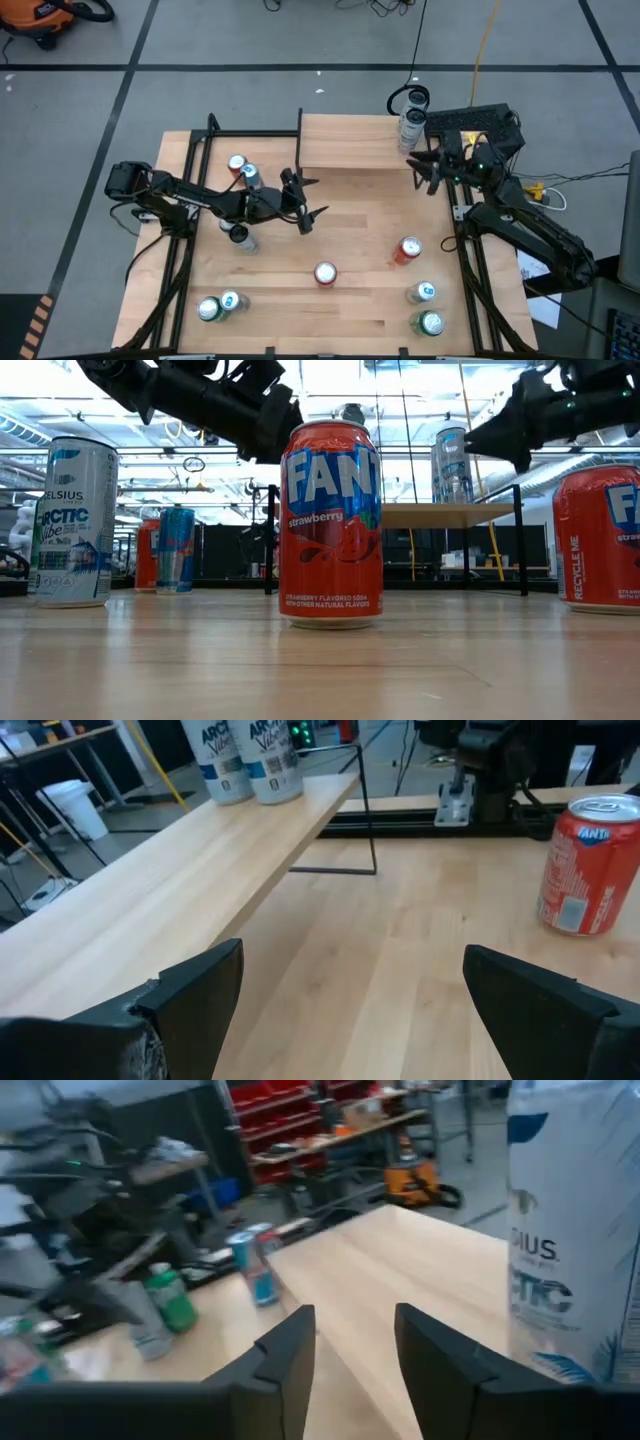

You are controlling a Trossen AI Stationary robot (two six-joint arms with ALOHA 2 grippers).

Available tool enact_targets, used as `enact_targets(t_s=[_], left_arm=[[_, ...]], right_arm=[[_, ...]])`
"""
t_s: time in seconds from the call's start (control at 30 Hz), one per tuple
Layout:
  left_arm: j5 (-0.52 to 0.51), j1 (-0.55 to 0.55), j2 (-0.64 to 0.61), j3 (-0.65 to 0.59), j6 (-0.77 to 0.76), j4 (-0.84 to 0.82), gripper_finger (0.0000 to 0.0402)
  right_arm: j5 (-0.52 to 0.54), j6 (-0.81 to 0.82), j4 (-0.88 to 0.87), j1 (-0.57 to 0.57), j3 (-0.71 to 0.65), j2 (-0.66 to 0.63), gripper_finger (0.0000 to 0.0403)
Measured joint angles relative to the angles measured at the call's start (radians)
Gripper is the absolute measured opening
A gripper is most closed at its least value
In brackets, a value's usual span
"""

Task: Place canned beverage on shelf
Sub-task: Put the right white-blue soda can on the shelf aligned with the other white-blue soda can

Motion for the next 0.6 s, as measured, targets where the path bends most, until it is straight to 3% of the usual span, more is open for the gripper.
enact_targets(t_s=[0.27, 0.6], left_arm=[[-0.003, 0.000, 0.000, 0.000, -0.001, -0.001, 0.0372], [-0.008, 0.000, 0.000, 0.000, 0.000, -0.028, 0.0372]], right_arm=[[0.343, -0.080, 0.121, 0.173, -0.055, 0.133, 0.0114], [0.499, -0.138, 0.201, 0.187, -0.056, 0.191, 0.0105]])
